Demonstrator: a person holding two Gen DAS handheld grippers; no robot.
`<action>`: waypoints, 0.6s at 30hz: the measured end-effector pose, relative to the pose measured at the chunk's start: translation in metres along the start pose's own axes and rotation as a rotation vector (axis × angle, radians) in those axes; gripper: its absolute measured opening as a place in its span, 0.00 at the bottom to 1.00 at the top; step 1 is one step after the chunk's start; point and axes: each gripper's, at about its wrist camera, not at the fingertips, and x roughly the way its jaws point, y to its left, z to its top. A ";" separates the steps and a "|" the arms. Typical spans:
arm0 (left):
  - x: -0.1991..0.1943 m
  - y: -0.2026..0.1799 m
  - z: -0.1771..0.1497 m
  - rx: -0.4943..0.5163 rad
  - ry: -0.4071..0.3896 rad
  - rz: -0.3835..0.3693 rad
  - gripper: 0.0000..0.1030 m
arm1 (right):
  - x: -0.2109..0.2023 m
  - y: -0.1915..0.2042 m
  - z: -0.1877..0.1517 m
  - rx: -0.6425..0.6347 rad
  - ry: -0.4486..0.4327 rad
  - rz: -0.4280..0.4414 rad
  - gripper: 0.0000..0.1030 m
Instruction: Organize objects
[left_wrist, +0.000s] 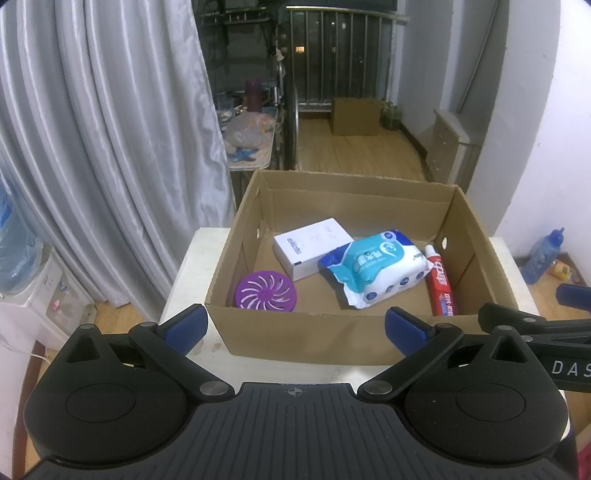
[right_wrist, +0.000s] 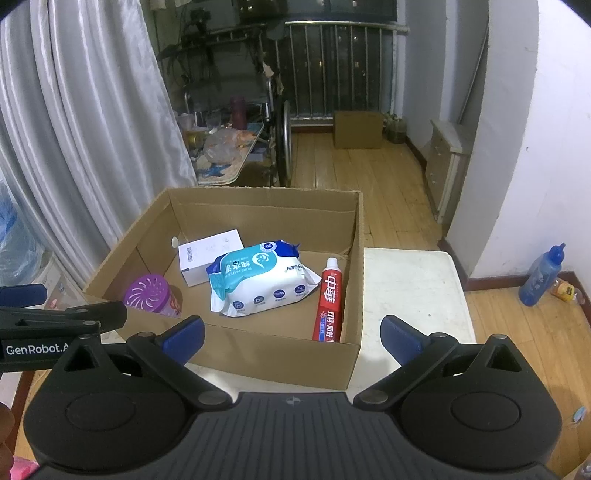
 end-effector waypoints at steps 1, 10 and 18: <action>-0.001 -0.001 0.000 0.000 -0.001 0.001 1.00 | 0.000 0.000 0.000 0.000 -0.001 0.000 1.00; -0.002 -0.003 0.001 0.004 -0.005 0.004 1.00 | -0.003 -0.002 0.000 0.004 -0.002 -0.001 1.00; -0.003 -0.004 0.001 0.004 -0.007 0.007 1.00 | -0.002 -0.002 0.001 0.007 -0.001 0.000 1.00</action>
